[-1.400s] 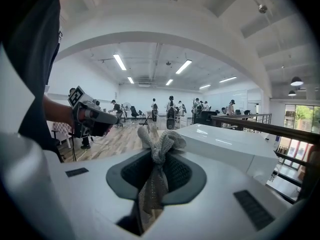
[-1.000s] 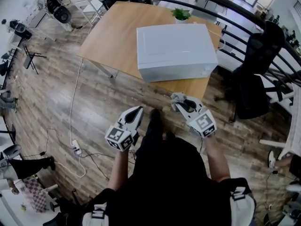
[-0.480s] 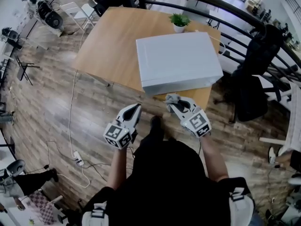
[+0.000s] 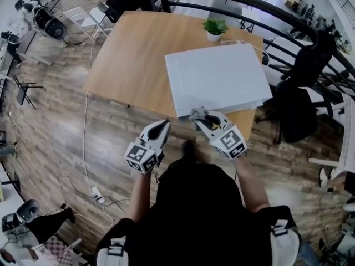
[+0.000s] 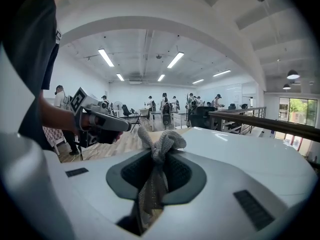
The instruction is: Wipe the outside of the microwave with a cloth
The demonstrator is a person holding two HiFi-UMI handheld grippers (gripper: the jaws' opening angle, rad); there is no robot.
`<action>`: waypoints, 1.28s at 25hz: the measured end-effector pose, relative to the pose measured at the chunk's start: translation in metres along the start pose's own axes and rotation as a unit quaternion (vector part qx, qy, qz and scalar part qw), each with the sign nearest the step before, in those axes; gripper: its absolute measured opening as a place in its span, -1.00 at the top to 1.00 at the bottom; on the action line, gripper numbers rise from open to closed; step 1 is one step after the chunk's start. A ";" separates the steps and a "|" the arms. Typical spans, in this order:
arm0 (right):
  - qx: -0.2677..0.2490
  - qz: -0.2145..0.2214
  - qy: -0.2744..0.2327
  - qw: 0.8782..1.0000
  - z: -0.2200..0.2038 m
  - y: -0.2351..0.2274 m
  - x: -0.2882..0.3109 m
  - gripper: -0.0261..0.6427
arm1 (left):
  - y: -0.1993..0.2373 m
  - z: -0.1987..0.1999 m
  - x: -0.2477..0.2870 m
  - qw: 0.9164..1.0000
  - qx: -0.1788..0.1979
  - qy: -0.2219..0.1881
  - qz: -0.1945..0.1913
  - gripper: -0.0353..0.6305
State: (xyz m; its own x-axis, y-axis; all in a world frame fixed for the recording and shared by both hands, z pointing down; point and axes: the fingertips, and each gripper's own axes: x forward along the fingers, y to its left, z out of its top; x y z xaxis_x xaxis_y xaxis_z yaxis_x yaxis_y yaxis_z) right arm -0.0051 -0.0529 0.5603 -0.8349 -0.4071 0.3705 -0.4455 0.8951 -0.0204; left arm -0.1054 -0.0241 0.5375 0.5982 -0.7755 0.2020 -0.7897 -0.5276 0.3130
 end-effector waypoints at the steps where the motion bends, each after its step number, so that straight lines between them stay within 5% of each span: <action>1: 0.003 0.001 -0.001 1.000 0.002 0.000 0.005 0.74 | 0.005 0.001 0.001 1.000 0.000 -0.001 -0.003 0.88; 15: 0.095 0.002 -0.022 0.995 0.008 -0.002 0.062 0.74 | 0.059 0.013 0.012 0.999 -0.015 0.002 -0.038 0.88; 32: 0.084 -0.039 0.038 0.995 -0.014 -0.005 0.071 0.74 | 0.069 0.008 0.033 0.997 -0.016 0.017 -0.072 0.88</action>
State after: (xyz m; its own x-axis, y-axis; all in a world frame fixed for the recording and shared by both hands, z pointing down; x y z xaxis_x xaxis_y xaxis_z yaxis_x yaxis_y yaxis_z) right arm -0.0579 -0.0842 0.5996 -0.7714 -0.4534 0.4466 -0.5609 0.8158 -0.1407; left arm -0.1409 -0.0888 0.5585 0.7099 -0.6799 0.1838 -0.6906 -0.6210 0.3707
